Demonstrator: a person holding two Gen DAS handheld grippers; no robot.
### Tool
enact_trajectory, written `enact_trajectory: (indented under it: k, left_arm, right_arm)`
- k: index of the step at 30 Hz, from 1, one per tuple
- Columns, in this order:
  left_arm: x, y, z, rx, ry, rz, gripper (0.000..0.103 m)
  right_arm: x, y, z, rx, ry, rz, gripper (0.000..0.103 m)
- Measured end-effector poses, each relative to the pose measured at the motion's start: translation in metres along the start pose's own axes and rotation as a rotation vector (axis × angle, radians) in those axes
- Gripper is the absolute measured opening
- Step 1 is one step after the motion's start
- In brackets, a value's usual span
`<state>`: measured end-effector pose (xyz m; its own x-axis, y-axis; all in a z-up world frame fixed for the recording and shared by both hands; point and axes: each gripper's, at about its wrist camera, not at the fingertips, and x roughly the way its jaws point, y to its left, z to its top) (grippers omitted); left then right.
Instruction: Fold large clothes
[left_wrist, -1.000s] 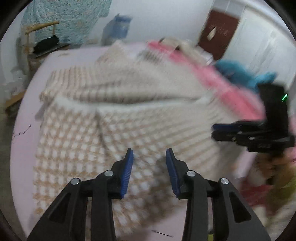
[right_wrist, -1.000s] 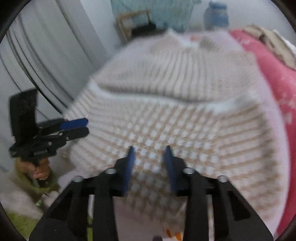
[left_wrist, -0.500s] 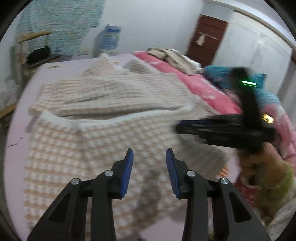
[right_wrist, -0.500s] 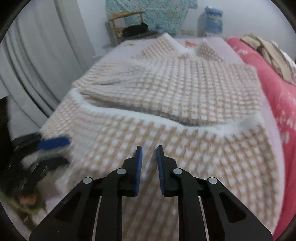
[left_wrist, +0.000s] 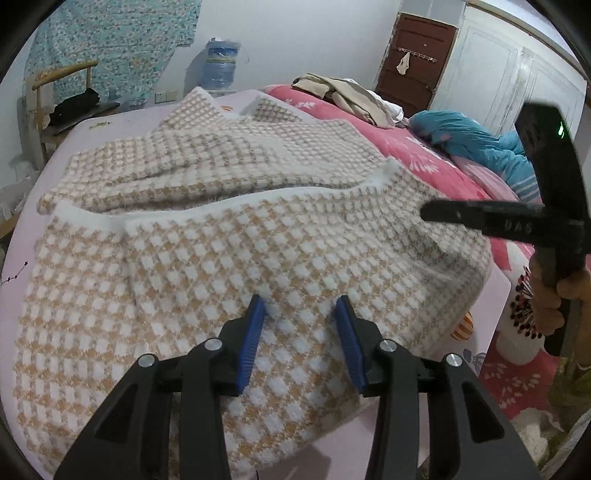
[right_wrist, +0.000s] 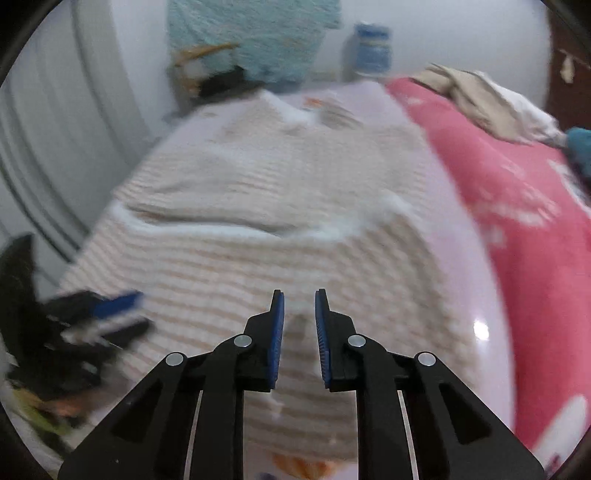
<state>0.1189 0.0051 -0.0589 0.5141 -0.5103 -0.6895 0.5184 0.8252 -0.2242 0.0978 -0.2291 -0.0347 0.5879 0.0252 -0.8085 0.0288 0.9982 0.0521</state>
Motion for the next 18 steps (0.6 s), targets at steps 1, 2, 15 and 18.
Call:
enact_trajectory:
  k: [1, 2, 15, 18]
  left_arm:
    - [0.000, 0.000, 0.000, -0.001, 0.000, 0.001, 0.041]
    - [0.000, 0.001, 0.000, -0.001, 0.002, -0.002, 0.041]
    - [0.002, 0.006, 0.003, -0.014, 0.013, 0.002, 0.041]
    - [0.001, 0.005, 0.003, -0.014, 0.013, 0.003, 0.041]
  right_arm:
    - [0.007, -0.007, -0.005, 0.021, 0.024, -0.026, 0.016]
    - [0.017, -0.013, -0.009, 0.032, 0.046, -0.057, 0.014]
    - [-0.025, 0.048, -0.024, -0.162, -0.056, 0.129, 0.015]
    - [-0.013, 0.058, -0.037, -0.189, -0.006, 0.137, 0.015]
